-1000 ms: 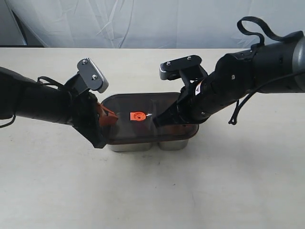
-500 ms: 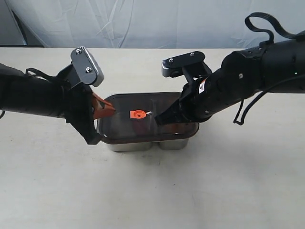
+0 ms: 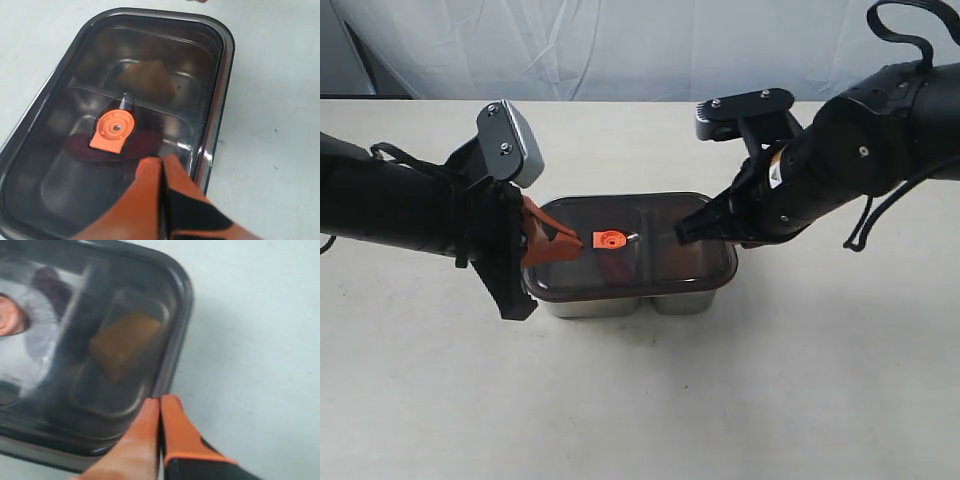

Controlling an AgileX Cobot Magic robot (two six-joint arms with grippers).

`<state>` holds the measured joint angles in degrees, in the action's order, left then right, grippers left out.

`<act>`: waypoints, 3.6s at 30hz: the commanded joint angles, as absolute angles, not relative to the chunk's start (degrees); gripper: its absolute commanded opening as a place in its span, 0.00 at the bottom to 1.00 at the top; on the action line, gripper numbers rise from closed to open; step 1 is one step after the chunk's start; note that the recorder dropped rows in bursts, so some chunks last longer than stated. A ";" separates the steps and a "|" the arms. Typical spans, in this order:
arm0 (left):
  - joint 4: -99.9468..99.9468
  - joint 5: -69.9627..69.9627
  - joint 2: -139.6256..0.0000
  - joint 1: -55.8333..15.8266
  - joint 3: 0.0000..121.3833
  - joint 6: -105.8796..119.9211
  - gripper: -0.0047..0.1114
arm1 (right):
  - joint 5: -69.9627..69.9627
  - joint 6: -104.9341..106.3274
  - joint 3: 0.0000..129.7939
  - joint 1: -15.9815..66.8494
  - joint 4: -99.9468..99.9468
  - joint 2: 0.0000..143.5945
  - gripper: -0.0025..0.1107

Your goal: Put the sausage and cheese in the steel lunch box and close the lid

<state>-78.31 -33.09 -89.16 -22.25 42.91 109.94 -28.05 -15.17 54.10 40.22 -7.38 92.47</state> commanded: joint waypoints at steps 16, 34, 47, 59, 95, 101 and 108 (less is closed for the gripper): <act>-78.27 -32.29 -88.66 -22.54 42.76 109.87 0.04 | -29.23 -16.25 53.95 39.47 -8.50 98.76 0.02; -78.27 -31.93 -88.66 -22.54 42.76 109.87 0.04 | -26.41 -13.46 53.95 39.47 -5.44 98.90 0.02; -78.27 -32.05 -88.66 -22.54 42.76 109.87 0.04 | -26.73 -13.46 53.95 39.47 -5.44 100.97 0.02; -75.16 -25.43 -88.78 -22.54 41.94 107.98 0.04 | -31.88 -15.37 53.95 39.36 -10.46 97.37 0.02; -77.25 -24.84 -96.42 -22.54 41.67 111.36 0.04 | -24.80 -9.43 53.95 41.49 -3.80 102.47 0.02; -77.25 -25.35 -96.08 -22.54 42.01 111.36 0.04 | -23.33 -9.43 53.95 41.49 -3.94 102.21 0.02; -78.47 -25.35 -90.87 -22.54 42.30 111.36 0.04 | -22.23 -9.43 53.95 41.49 -3.94 98.88 0.02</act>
